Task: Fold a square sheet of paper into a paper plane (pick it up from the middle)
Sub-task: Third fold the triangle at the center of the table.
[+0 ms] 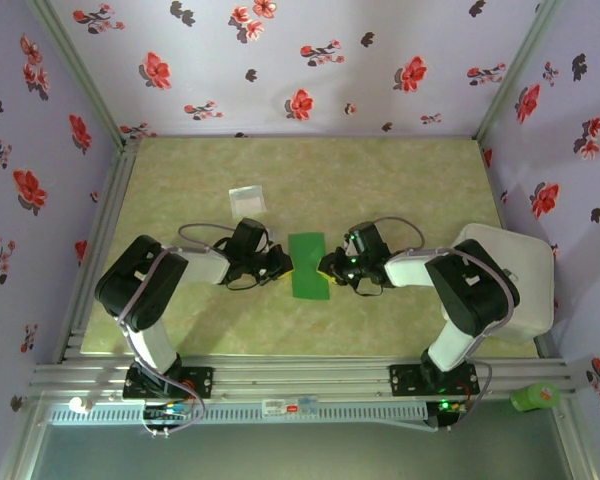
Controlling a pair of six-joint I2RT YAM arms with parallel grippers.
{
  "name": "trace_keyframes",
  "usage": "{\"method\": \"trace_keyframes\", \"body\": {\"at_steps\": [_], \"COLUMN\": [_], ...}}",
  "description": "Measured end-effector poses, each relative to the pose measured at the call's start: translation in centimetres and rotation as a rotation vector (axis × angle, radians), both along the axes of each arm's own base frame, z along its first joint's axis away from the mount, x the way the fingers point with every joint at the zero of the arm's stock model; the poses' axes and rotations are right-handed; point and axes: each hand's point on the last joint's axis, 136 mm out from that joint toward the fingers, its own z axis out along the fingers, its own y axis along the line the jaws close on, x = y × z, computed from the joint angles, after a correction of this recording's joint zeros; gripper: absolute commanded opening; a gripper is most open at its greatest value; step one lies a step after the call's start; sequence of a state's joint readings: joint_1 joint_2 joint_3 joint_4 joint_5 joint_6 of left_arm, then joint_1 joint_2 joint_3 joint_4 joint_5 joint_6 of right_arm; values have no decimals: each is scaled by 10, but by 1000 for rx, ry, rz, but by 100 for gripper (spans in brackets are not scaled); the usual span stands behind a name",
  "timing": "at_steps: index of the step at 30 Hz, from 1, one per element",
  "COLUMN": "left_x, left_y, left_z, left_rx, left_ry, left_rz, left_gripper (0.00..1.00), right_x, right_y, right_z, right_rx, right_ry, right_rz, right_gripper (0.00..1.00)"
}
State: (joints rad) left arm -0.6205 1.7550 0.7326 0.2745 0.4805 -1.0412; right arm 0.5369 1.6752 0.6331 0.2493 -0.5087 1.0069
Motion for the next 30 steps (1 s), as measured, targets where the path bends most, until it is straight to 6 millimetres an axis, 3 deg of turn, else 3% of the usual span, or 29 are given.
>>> {"method": "trace_keyframes", "body": {"at_steps": [6,12,14,18,23,30], "left_x": [-3,-4,-6,-9,-11,-10], "left_y": [3,6,8,11,12,12], "left_z": [8,19,18,15,13,13], "left_rx": [-11,-18,-9,4,11,9], "left_ry": [-3,-2,11,33,44,48], "left_rz": [11,22,23,27,29,34], "left_gripper": [3,3,3,3,3,3], "right_x": [0,3,-2,-35,-80,-104], "right_y": [-6,-11,-6,25,49,71], "right_z": [12,56,70,89,76,50], "right_rx": [-26,-63,-101,-196,-334,-539], "right_ry": [-35,-244,-357,-622,-875,-1098], "right_rz": [-4,52,112,323,558,733], "right_gripper": [34,40,41,42,47,49]}}
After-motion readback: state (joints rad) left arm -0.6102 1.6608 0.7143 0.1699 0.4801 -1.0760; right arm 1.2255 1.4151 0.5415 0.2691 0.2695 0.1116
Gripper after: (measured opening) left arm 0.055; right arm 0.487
